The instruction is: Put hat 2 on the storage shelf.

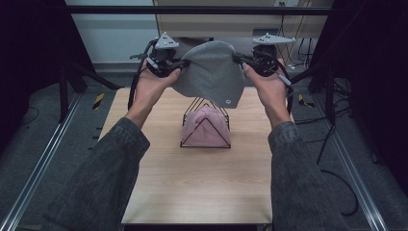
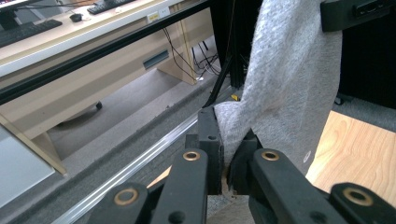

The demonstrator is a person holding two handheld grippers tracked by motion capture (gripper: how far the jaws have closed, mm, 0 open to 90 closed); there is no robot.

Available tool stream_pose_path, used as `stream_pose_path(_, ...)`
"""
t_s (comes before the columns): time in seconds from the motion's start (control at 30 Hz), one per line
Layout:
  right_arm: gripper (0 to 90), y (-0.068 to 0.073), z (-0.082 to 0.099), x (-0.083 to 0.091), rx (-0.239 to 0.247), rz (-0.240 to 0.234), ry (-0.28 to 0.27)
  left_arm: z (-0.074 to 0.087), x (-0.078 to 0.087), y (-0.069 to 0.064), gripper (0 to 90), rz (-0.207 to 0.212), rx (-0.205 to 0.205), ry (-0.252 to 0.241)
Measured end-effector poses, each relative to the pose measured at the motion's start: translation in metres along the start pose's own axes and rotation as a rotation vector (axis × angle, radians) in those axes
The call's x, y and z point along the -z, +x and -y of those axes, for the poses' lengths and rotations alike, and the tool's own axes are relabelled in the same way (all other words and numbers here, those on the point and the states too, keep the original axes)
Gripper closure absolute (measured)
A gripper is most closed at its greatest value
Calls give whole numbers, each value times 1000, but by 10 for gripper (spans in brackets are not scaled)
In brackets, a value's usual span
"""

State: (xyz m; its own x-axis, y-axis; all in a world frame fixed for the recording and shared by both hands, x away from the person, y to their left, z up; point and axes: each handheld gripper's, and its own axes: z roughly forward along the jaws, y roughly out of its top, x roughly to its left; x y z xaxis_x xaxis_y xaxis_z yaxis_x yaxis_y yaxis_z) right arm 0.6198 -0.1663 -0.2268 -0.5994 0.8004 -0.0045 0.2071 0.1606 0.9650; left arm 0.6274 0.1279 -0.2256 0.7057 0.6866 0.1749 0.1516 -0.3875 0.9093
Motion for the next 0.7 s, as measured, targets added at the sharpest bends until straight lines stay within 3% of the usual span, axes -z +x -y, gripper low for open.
stream_pose_path(0.47,881,-8,14,-24,11,13,71,35,-32,9,860,26,44,46)
stream_pose_path(0.7,880,-10,26,-27,5,10,93,48,-38,6,864,47,59,71)
